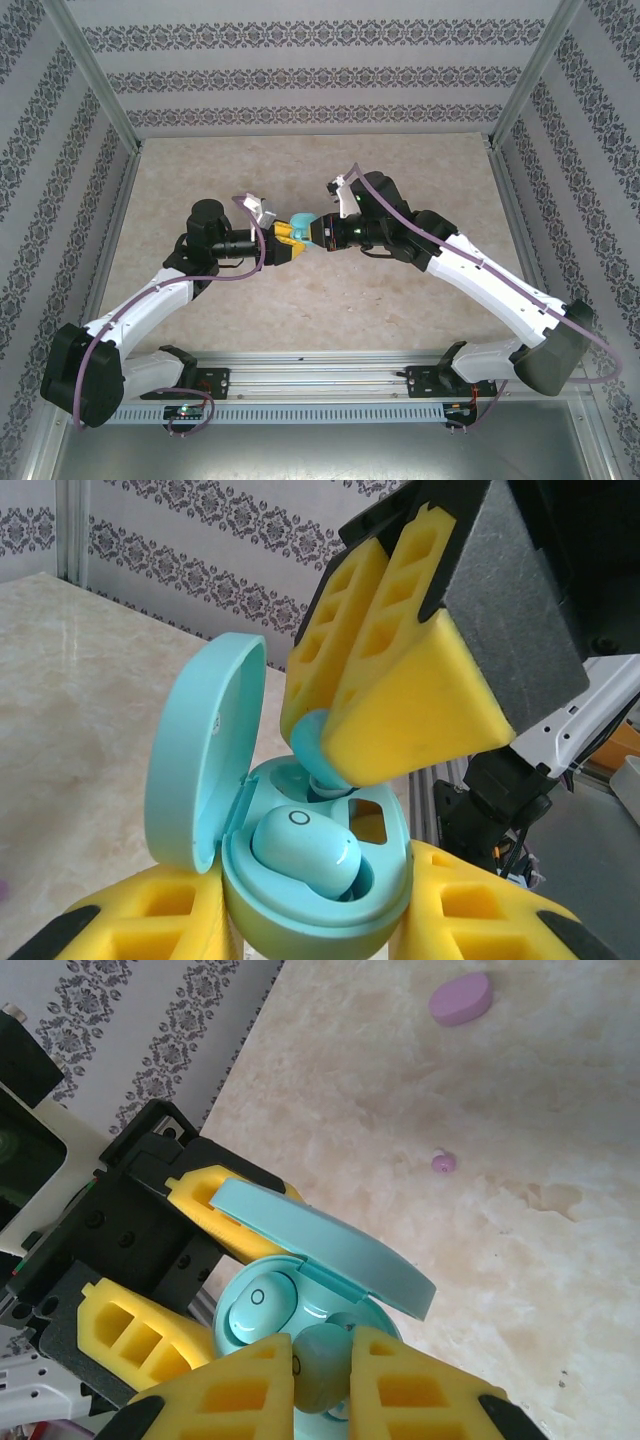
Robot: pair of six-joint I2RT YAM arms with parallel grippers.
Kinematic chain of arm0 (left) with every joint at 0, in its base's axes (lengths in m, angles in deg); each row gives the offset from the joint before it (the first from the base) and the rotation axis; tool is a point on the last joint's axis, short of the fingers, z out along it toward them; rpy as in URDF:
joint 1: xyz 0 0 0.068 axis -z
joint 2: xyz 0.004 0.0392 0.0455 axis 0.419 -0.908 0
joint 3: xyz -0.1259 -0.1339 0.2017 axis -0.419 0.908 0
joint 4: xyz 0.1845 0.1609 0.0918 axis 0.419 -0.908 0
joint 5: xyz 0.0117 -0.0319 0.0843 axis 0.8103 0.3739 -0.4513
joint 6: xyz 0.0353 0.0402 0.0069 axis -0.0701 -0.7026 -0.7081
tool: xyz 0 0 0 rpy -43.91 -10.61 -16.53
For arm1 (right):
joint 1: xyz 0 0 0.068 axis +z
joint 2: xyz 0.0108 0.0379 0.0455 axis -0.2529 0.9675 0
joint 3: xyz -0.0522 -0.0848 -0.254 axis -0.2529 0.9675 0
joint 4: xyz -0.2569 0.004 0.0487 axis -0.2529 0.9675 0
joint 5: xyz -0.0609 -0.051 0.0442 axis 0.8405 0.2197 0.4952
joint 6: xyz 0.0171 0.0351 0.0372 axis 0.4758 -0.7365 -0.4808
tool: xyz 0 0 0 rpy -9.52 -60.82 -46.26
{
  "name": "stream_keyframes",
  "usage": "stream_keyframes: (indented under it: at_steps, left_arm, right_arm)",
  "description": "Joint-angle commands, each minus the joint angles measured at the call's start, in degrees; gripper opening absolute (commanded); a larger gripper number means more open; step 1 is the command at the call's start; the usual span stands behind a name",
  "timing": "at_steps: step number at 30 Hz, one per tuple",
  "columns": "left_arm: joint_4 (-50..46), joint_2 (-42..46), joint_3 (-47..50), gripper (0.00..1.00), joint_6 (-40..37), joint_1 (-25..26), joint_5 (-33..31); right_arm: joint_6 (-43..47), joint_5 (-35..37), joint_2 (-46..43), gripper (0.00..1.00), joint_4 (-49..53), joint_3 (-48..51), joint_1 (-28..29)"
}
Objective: Insert the wireless bluetooth earbuds into the charging case
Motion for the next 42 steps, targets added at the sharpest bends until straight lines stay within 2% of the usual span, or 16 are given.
stream_keyframes:
  at_steps: [1,6,8,24,35,42]
  left_arm:
    - [4.16,0.19,-1.57,0.19,0.65,0.27,1.59]
    - [4.12,0.11,-1.53,0.19,0.53,0.28,1.47]
    - [4.15,0.06,-1.53,0.2,0.51,0.29,1.48]
    - [4.71,0.01,-1.34,0.2,0.69,0.27,1.65]
    - [4.78,0.05,-1.34,0.2,0.57,0.28,1.73]
    - [4.63,0.19,-1.6,0.2,0.61,0.28,1.91]
  right_arm:
    - [1.58,-0.47,1.54,0.16,2.54,-0.75,-0.35]
    - [1.7,-0.77,1.89,0.19,3.01,-0.67,-0.24]
    - [2.01,0.09,1.67,0.25,3.4,-0.6,-0.15]
    - [2.21,1.29,0.72,0.5,5.78,-4.17,-0.13]
    - [1.01,6.53,-2.9,0.53,8.55,-6.92,-0.71]
    - [-1.87,6.81,-2.35,0.53,8.51,-7.66,-5.29]
